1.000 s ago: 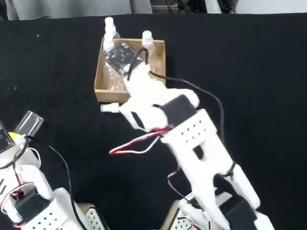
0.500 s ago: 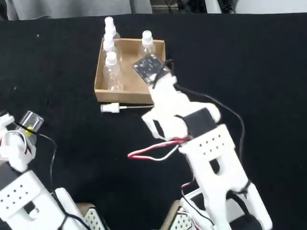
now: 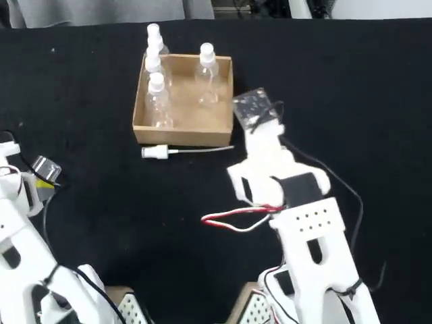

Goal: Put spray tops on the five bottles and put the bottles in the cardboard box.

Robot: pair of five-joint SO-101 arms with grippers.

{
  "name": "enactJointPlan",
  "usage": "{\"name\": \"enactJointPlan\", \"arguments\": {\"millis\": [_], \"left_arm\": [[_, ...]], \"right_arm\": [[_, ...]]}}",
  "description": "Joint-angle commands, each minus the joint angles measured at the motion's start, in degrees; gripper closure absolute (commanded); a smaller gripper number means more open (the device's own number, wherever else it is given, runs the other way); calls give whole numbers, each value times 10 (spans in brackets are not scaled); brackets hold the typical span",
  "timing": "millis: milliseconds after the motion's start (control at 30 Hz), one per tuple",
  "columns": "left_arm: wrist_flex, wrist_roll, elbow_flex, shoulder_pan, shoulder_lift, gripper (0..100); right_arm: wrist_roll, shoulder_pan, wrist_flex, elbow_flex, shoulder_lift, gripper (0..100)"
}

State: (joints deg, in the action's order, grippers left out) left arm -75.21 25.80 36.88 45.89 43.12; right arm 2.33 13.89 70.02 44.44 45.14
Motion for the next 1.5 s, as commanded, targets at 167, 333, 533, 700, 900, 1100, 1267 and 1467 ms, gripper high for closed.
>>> {"name": "enactJointPlan", "arguments": {"millis": [167, 333, 533, 700, 900, 1100, 1267, 1467], "left_arm": [[1, 75, -104, 25, -135, 705], [2, 115, -152, 28, -225, 707], [-3, 135, -220, 28, -318, 707], [1, 150, -266, 28, -374, 708], [2, 150, -316, 27, -439, 708], [2, 150, -362, 24, -514, 708], [-3, 168, -397, 22, -567, 708], [-3, 204, -397, 1, -603, 745]], "right_arm": [[-18, -48, -76, 36, 25, 723], [-18, -49, -96, 53, 22, 723], [-18, -49, -96, 55, 22, 723], [-18, -49, -96, 55, 22, 723], [-18, -49, -96, 56, 22, 723], [-18, -49, -96, 56, 22, 723], [-18, -49, -96, 57, 22, 723], [-18, -49, -106, 68, 25, 723]]}}
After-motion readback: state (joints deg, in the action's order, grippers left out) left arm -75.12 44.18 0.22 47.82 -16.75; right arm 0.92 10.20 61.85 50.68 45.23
